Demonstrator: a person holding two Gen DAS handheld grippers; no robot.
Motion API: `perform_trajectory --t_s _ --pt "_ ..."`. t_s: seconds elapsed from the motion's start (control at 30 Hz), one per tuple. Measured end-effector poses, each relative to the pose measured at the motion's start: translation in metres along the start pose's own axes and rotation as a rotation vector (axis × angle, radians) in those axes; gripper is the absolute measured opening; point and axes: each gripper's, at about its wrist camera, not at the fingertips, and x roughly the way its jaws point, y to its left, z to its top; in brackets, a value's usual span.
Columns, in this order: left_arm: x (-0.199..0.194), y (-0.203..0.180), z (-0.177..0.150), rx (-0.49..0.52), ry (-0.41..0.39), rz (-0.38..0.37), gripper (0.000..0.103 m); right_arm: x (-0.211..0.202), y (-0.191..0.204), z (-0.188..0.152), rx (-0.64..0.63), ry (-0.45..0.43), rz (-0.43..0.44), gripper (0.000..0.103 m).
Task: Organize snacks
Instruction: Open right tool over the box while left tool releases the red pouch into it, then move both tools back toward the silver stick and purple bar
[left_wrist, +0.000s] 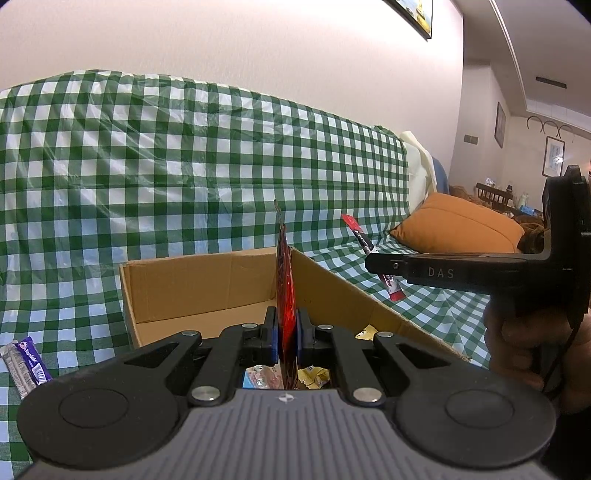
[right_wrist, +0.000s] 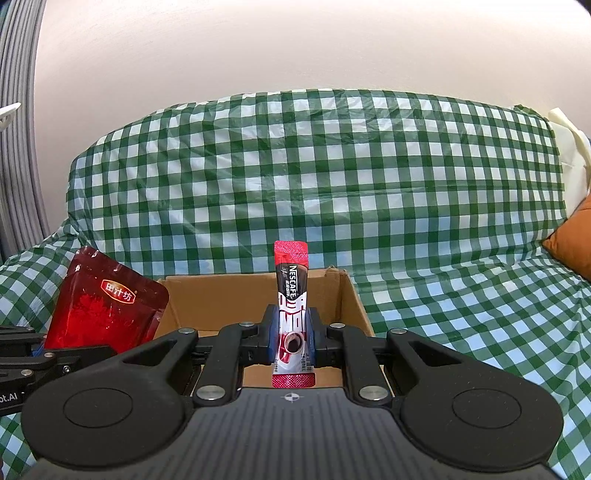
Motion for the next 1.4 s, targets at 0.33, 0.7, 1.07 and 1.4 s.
perform_trajectory --t_s 0.33,0.7,1.07,1.4 --pt "-0.001 -0.002 0.001 -0.001 -0.001 -0.002 0.009 0.001 0.000 0.001 -0.011 -0.002 0.006 0.017" --pt "0.001 -0.004 0.001 -0.008 0.000 -0.041 0.009 0.001 0.000 0.001 -0.022 -0.005 0.022 0.017" --pt "0.003 0.016 0.003 -0.123 0.016 -0.033 0.032 0.007 0.000 0.000 -0.009 0.017 0.008 0.059" --pt "-0.015 0.042 0.004 -0.103 0.038 0.085 0.008 0.012 0.008 0.004 0.011 0.004 0.045 0.056"
